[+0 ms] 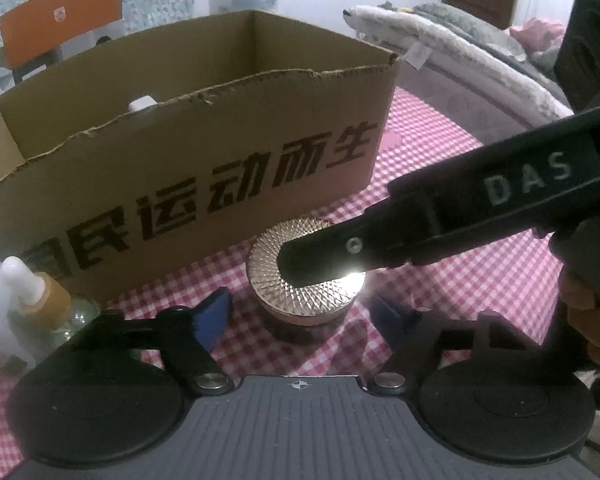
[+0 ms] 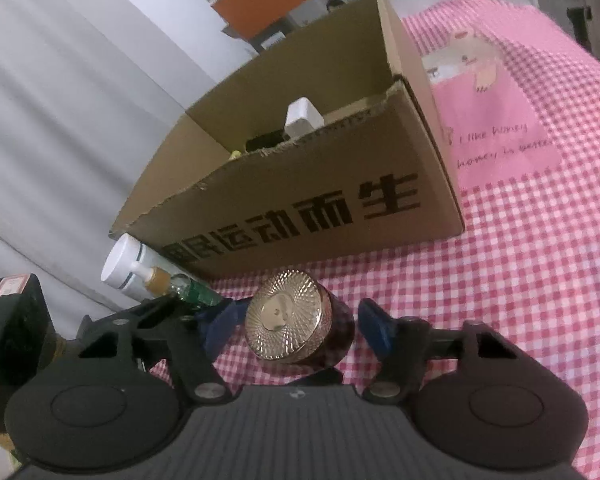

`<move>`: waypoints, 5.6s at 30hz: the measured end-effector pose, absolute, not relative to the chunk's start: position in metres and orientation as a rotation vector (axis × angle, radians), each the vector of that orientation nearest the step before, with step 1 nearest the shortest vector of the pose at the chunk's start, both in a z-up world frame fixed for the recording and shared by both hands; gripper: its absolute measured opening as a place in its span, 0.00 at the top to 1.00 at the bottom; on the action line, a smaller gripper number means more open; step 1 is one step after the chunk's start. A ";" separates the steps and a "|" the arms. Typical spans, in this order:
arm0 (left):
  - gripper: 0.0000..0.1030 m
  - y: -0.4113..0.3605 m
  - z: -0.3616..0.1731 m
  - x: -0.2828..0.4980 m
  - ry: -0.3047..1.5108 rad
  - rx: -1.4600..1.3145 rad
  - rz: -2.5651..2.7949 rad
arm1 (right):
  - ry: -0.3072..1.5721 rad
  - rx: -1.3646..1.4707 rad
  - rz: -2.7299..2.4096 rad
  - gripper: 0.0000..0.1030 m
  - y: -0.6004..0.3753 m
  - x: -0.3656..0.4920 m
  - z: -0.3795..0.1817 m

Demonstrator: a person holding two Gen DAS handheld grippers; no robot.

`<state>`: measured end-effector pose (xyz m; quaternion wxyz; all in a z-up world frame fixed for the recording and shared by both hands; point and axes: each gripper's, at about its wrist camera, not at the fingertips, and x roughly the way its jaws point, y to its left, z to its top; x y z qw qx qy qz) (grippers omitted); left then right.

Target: Organize rigid objects

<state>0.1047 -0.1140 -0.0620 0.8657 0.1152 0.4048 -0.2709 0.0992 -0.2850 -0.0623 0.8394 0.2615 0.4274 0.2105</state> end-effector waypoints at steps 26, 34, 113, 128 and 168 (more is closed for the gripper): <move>0.44 -0.118 -0.060 0.093 0.913 0.237 -0.576 | 0.996 0.611 0.430 0.49 -0.286 0.088 -0.060; 0.43 -0.126 -0.062 0.098 0.904 0.258 -0.573 | 0.999 0.646 0.433 0.43 -0.287 0.090 -0.066; 0.46 -0.144 0.003 0.324 1.089 -0.071 -0.391 | 1.159 0.204 0.517 0.42 -0.284 0.352 0.034; 0.41 -0.139 0.005 0.321 1.090 -0.108 -0.383 | 1.119 0.211 0.521 0.42 -0.287 0.349 0.035; 0.30 -0.014 -0.001 0.064 0.728 -0.027 -0.402 | 0.761 0.344 0.690 0.43 -0.235 0.080 0.057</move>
